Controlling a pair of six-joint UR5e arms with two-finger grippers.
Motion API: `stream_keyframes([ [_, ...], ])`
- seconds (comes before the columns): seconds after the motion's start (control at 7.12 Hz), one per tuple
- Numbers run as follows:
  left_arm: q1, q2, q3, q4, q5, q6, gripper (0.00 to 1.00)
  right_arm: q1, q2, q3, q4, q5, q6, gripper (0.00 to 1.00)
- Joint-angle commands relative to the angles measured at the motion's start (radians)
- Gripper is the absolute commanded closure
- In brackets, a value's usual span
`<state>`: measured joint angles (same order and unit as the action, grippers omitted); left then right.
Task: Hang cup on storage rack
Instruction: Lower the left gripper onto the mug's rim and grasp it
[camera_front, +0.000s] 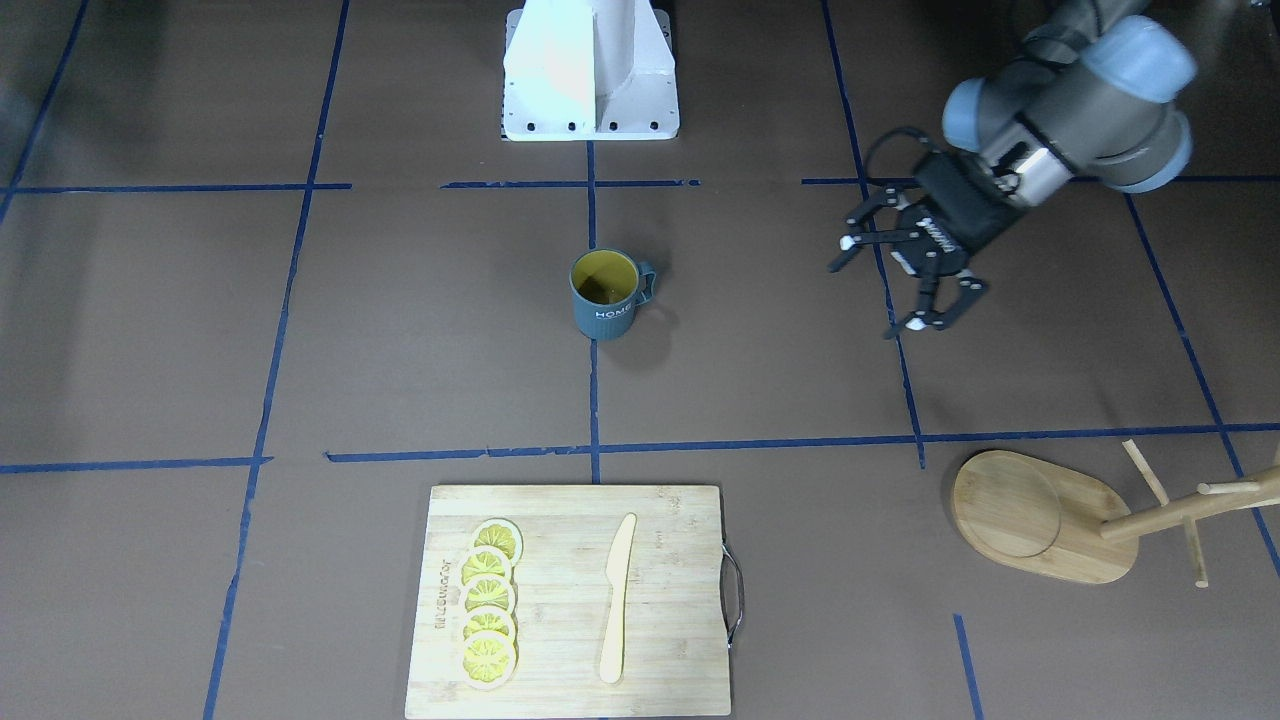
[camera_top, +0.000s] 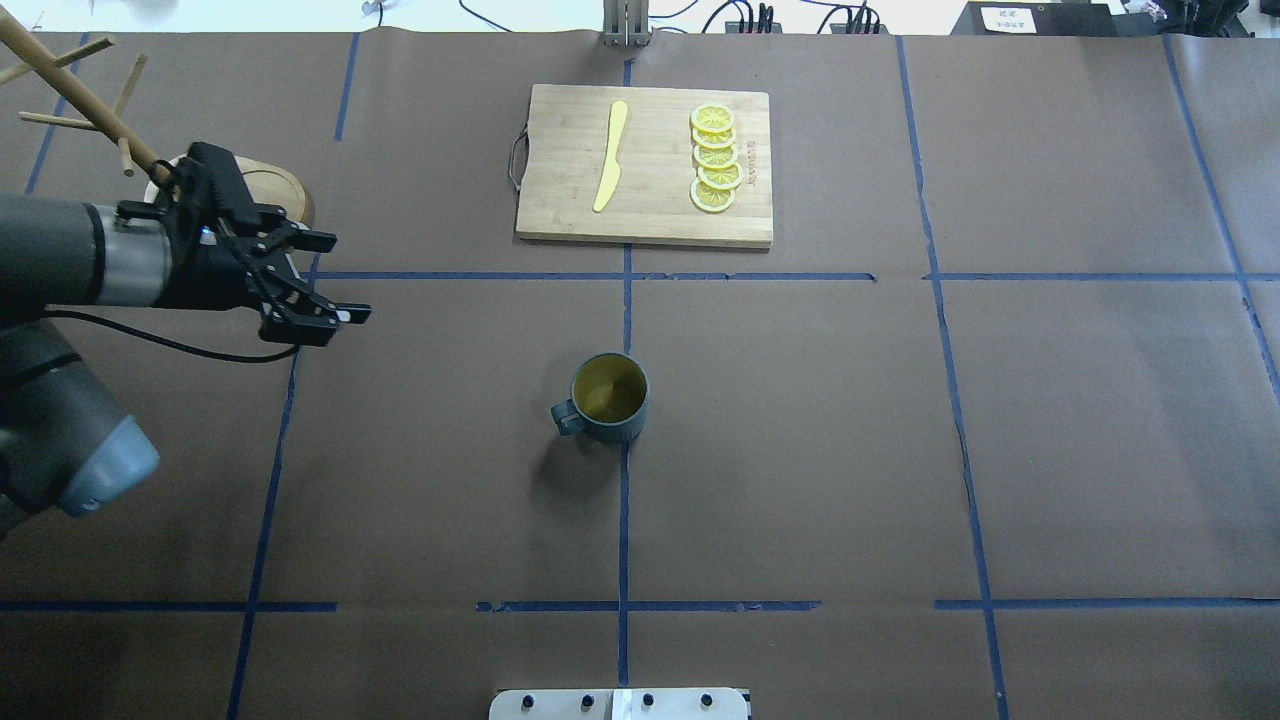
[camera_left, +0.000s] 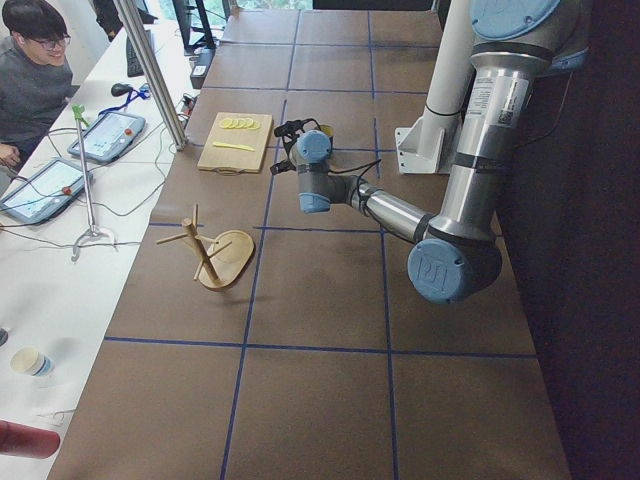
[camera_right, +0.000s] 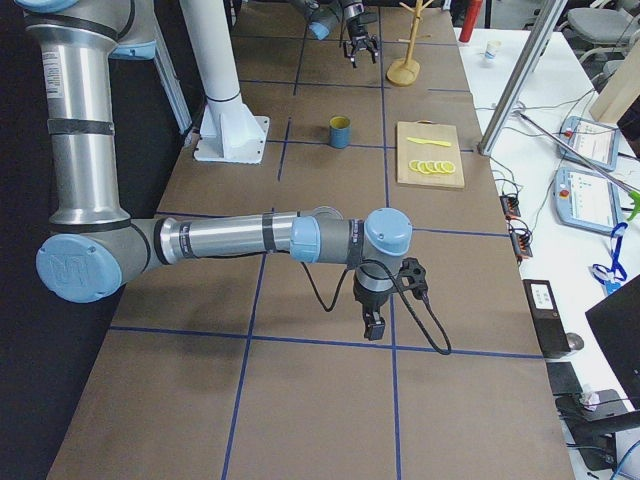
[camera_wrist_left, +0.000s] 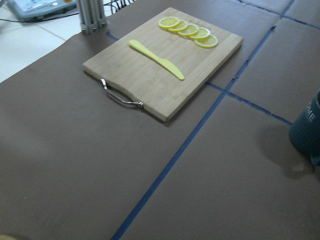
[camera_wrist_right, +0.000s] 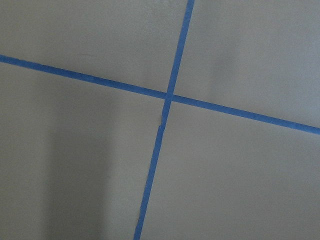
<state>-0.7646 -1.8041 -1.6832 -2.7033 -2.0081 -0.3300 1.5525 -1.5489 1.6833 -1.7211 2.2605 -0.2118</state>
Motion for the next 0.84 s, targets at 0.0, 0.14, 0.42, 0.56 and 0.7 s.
stream_keyframes([
  [0.0, 0.195, -0.090, 0.066, -0.056, 0.162, 0.003, 0.00, 0.000, 0.003, 0.001, 0.000, 0.002, 0.000, 0.00],
  [0.14, 0.230, -0.139, 0.110, -0.058, 0.164, 0.002, 0.00, 0.000, 0.003, 0.001, 0.000, 0.002, 0.000, 0.00],
  [0.42, 0.307, -0.164, 0.132, -0.078, 0.243, 0.003, 0.00, -0.002, 0.006, 0.001, 0.000, 0.002, 0.002, 0.00],
  [0.56, 0.330, -0.184, 0.175, -0.095, 0.283, 0.003, 0.00, 0.000, 0.015, -0.001, -0.002, 0.002, 0.002, 0.00],
  [0.7, 0.333, -0.195, 0.198, -0.117, 0.291, 0.003, 0.00, -0.002, 0.016, -0.002, 0.000, 0.002, 0.002, 0.00],
])
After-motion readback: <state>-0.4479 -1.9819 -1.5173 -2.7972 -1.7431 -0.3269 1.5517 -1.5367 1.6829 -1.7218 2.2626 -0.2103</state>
